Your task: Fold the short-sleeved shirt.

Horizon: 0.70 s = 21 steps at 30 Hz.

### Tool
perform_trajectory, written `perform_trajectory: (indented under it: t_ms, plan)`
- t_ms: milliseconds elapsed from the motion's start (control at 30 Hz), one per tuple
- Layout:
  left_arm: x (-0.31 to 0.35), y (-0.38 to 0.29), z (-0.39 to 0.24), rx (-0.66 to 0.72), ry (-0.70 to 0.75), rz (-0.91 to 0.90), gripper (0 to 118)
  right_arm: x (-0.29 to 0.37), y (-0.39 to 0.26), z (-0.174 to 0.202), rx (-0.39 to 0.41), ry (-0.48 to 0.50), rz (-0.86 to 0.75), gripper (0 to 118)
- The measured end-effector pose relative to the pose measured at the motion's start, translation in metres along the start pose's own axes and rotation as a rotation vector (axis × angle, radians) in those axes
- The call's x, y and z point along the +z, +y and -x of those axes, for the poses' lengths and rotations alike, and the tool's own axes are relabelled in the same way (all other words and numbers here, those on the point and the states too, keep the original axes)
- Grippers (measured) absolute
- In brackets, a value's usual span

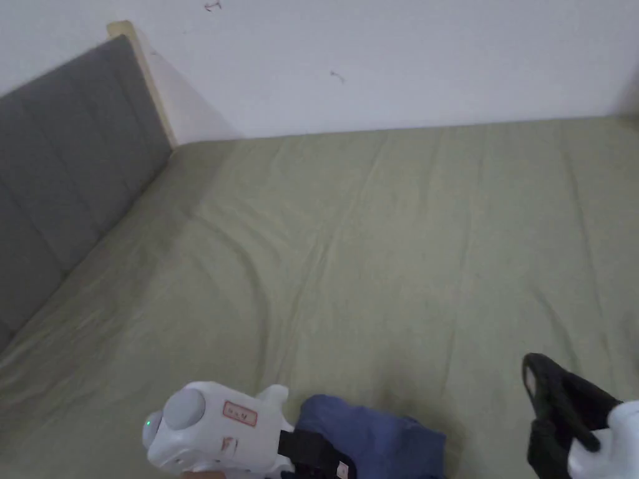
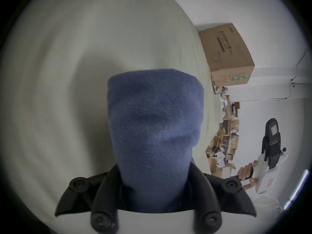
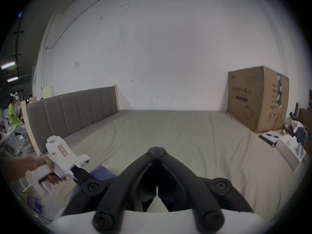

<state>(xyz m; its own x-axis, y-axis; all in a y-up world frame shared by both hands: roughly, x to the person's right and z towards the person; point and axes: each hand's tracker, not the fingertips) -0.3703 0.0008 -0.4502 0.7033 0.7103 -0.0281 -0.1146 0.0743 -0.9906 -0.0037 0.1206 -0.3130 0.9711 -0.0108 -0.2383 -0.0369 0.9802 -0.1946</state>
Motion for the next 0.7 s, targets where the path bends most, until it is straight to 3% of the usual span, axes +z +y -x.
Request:
perform_trajectory:
  t_ms: [167, 333, 467, 500, 600, 633, 700]
  plan:
    - [0.091, 0.033, 0.048, 0.001, 0.209, -0.080, 22, -0.005, -0.004, 0.016, -0.027, -0.063, -0.002, 0]
    - [0.158, 0.062, 0.088, -0.002, 0.463, -0.095, 22, -0.019, -0.003, 0.019, -0.034, -0.059, 0.034, 0]
    - [0.187, 0.075, 0.111, -0.094, 0.677, -0.077, 27, -0.028, -0.003, 0.021, 0.013, -0.053, 0.065, 0]
    - [0.191, 0.080, 0.119, -0.083, 0.689, -0.081, 36, -0.030, -0.003, 0.021, 0.019, -0.052, 0.079, 0]
    - [0.196, 0.078, 0.124, -0.157, 0.819, -0.131, 100, -0.032, -0.007, 0.017, 0.029, -0.051, 0.103, 0]
    - [0.197, 0.077, 0.131, -0.183, 0.901, -0.162, 115, -0.033, -0.008, 0.015, 0.031, -0.044, 0.117, 0]
    - [0.199, 0.072, 0.127, -0.225, 0.966, -0.232, 116, -0.036, -0.011, 0.014, 0.033, -0.041, 0.145, 0]
